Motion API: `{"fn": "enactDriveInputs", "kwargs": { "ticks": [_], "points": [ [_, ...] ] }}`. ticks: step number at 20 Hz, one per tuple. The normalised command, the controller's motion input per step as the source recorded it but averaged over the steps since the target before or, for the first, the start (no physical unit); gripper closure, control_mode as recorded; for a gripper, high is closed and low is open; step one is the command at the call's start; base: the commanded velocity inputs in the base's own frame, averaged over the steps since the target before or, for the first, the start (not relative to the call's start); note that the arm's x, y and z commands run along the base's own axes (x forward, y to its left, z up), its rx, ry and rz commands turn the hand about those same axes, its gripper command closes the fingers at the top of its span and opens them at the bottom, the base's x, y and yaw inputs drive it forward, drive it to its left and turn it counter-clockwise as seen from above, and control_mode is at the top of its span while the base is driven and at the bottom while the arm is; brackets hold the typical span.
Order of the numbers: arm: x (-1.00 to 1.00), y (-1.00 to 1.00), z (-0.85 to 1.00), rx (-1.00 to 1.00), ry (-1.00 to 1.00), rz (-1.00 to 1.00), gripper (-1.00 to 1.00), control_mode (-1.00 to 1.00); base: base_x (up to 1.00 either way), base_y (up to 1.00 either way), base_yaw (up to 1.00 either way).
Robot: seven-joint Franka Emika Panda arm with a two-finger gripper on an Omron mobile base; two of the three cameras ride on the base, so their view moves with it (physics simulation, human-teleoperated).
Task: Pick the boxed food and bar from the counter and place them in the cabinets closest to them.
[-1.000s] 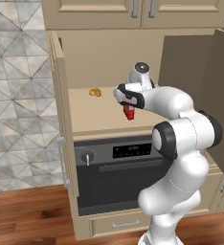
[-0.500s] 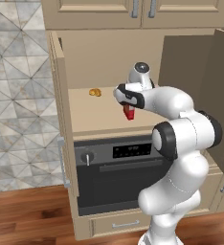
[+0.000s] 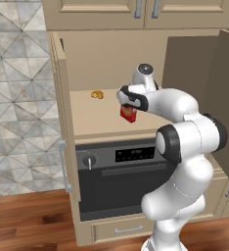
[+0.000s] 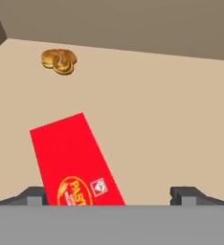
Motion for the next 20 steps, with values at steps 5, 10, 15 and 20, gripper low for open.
{"fn": "enactDriveInputs", "kwargs": {
  "ticks": [5,10,15,20],
  "points": [
    [-0.09,-0.10,0.04,0.00,0.00,0.00,-1.00,-1.00,0.00,0.00,0.00],
    [-0.04,-0.02,0.07,0.00,0.00,0.00,-1.00,-1.00,0.00,0.00,0.00],
    [-0.50,-0.04,0.15,0.00,0.00,0.00,-1.00,-1.00,0.00,0.00,0.00],
    [-1.00,-0.04,0.02,-0.01,-0.02,0.03,-1.00,-1.00,0.00,0.00,0.00]
  ]
}}
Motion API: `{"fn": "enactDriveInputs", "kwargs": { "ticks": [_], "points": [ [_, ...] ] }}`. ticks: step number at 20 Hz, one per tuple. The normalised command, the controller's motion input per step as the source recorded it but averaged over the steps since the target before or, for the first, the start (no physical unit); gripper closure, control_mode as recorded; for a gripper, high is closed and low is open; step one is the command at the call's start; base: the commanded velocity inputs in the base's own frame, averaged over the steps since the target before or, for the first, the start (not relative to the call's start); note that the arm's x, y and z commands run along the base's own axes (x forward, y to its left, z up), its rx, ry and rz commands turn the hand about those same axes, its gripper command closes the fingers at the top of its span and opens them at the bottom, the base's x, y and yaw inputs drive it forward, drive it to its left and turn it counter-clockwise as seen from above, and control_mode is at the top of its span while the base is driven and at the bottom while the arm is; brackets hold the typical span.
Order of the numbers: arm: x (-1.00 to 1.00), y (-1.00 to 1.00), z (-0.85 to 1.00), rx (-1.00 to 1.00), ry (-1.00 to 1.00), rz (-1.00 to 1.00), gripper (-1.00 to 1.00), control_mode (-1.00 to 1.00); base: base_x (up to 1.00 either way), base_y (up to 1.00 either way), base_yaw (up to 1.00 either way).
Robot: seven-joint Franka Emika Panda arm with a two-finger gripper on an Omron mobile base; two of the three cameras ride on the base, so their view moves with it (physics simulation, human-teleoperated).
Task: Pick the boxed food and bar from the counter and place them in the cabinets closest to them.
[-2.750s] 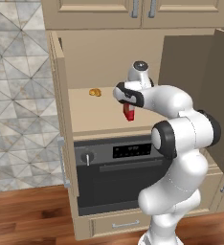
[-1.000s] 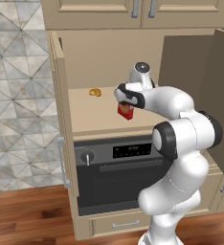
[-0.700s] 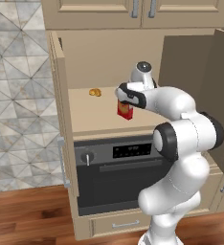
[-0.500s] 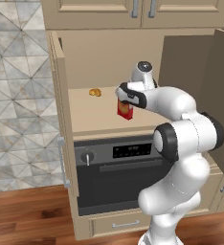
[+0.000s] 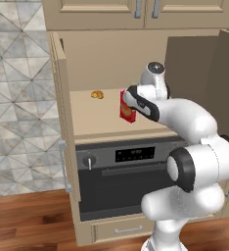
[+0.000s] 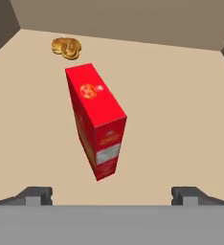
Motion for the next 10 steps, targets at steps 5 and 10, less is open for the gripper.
{"fn": "enactDriveInputs", "kwargs": {
  "ticks": [5,10],
  "points": [
    [-1.00,-0.09,0.00,0.00,-0.12,0.03,-1.00,-1.00,0.00,0.00,0.00],
    [-1.00,-0.14,0.00,0.04,-0.25,0.00,-1.00,-1.00,0.00,0.00,0.00]
  ]
}}
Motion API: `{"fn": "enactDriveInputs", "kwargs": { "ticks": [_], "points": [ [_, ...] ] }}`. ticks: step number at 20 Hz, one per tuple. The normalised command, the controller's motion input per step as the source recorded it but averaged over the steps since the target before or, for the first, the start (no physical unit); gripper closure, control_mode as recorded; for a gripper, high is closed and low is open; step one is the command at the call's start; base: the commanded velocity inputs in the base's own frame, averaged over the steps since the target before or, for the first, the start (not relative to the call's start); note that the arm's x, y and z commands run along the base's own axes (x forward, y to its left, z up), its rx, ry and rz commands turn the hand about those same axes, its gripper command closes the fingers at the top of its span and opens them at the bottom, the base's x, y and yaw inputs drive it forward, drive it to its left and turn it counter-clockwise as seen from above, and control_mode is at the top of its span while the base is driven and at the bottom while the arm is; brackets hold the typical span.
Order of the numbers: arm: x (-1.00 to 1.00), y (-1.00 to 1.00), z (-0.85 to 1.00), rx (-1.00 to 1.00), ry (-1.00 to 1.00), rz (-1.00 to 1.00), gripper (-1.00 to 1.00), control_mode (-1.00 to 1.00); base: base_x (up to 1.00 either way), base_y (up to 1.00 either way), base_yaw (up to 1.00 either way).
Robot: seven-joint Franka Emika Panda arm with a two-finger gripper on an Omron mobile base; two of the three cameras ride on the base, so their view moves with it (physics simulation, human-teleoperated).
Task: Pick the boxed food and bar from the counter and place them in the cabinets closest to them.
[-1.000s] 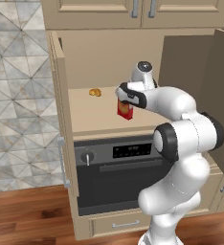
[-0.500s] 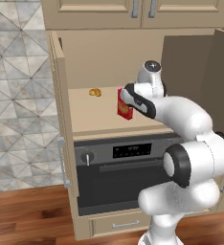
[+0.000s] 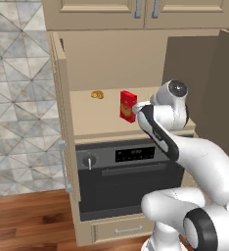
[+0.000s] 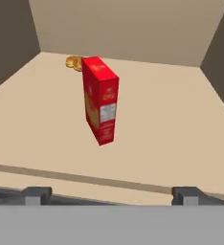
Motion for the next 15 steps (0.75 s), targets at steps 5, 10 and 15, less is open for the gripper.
{"fn": "enactDriveInputs", "kwargs": {
  "ticks": [5,10,15],
  "points": [
    [-1.00,-0.20,0.02,0.13,-0.30,0.00,-1.00,-1.00,0.00,0.00,0.00],
    [-0.95,-0.15,0.04,0.10,-0.26,0.00,-1.00,-1.00,0.00,0.00,0.00],
    [-0.78,-0.17,0.00,0.06,-0.16,0.00,-1.00,-1.00,0.00,0.00,0.00]
  ]
}}
